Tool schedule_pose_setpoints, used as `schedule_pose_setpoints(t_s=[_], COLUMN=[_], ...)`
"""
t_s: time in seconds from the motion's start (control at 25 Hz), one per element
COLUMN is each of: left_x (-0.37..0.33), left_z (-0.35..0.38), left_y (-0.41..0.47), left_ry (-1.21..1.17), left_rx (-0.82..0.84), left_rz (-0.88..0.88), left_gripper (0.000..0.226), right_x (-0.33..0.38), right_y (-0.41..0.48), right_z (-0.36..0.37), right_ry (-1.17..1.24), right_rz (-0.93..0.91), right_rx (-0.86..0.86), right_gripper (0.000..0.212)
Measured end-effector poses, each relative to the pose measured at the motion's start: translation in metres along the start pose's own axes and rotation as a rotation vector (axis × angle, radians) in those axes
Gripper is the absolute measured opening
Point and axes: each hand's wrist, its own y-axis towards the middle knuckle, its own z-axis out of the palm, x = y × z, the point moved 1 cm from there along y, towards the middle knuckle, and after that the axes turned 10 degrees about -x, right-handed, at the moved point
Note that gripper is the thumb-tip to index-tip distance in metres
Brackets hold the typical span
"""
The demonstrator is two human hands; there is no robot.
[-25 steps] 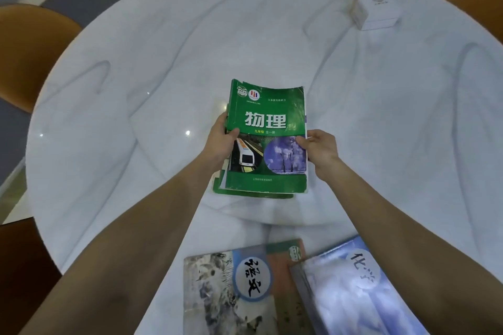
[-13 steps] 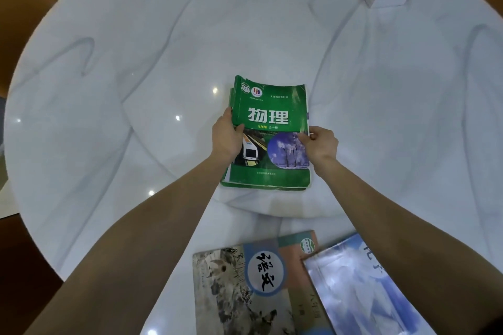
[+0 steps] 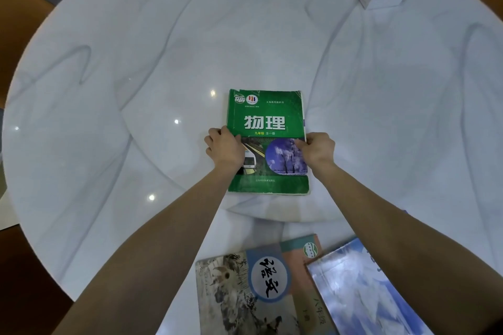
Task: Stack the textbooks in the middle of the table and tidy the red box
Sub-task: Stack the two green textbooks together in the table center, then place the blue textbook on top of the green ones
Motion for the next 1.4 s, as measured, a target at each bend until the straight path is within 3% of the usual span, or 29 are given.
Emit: schedule_pose_setpoints(t_s=[0.16, 0.32, 0.52, 0.72, 0.96, 1.4], left_x=[0.002, 0.001, -0.005, -0.024, -0.061, -0.114], left_z=[0.0, -0.001, -0.016, -0.026, -0.034, 0.007], left_y=[0.002, 0.004, 0.002, -0.02, -0.053, -0.159], left_ry=[0.026, 0.056, 0.109, 0.262, 0.283, 0.393], left_rx=[0.02, 0.046, 0.067, -0.033, 0.098, 0.185], left_rz=[0.034, 0.051, 0.119, 0.455, 0.772, 1.22], left_gripper=[0.034, 0.034, 0.034, 0.03, 0.034, 0.034], right_x=[0.002, 0.004, 0.008, 0.001, -0.029, -0.12], right_y=[0.001, 0.003, -0.003, -0.021, -0.053, -0.114], right_z=[0.001, 0.001, -0.011, -0.033, -0.073, -0.141], right_ry=[-0.015, -0.042, -0.128, -0.38, -0.657, -0.722], right_rz=[0.093, 0.116, 0.023, -0.184, -0.36, -0.166], right_rx=[-0.009, 0.014, 0.069, 0.048, -0.045, -0.17], right_gripper=[0.021, 0.035, 0.029, 0.03, 0.028, 0.025])
